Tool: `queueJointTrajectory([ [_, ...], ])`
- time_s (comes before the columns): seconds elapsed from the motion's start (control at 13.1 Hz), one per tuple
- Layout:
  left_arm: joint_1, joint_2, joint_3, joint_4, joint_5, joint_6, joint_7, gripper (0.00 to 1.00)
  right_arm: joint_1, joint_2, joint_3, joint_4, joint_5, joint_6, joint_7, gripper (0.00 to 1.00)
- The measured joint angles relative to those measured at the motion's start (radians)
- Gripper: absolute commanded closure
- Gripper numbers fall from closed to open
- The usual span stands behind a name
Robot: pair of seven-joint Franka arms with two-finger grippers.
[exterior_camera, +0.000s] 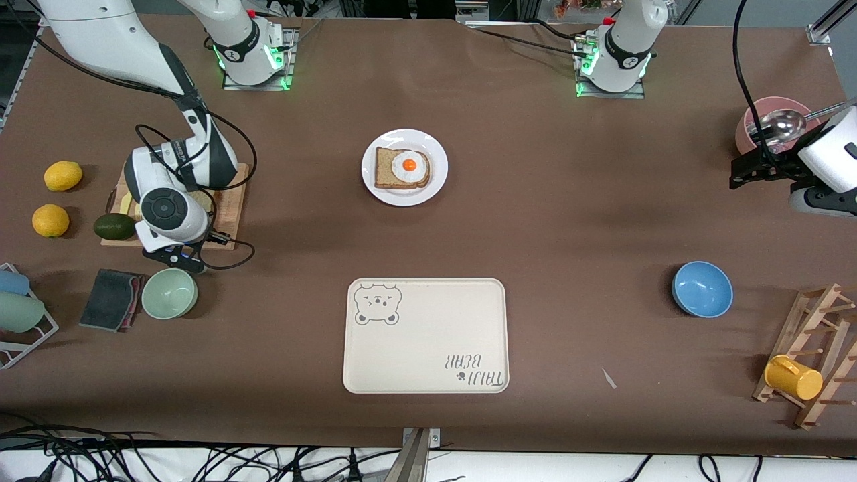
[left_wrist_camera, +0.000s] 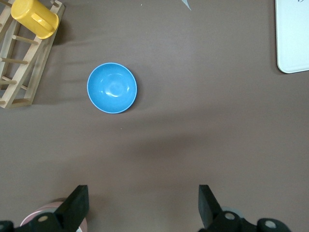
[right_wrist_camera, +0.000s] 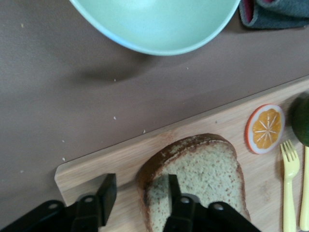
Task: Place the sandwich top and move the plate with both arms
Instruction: 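Reach the right gripper to the bread slice on the cutting board and grasp it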
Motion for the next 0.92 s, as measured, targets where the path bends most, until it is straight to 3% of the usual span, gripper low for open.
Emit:
queueJointTrajectory([
  [0.15,0.000,0.001,-0.001,0.000,0.000,0.000,0.000,0.00,0.000,0.000,-0.003,0.000,-0.003,0.000,0.001,0.96],
  [0.23,0.000,0.001,-0.001,0.000,0.000,0.000,0.000,0.00,0.000,0.000,-0.004,0.000,-0.006,-0.001,0.001,1.00],
  [0.76,0.000,0.002,-0.001,0.000,0.000,0.000,-0.002,0.00,0.003,-0.005,-0.003,0.009,-0.009,-0.012,0.000,1.00],
  [0.92,0.000,0.002,-0.001,0.000,0.000,0.000,-0.002,0.00,0.026,-0.008,0.003,0.057,-0.009,-0.096,0.000,1.00],
])
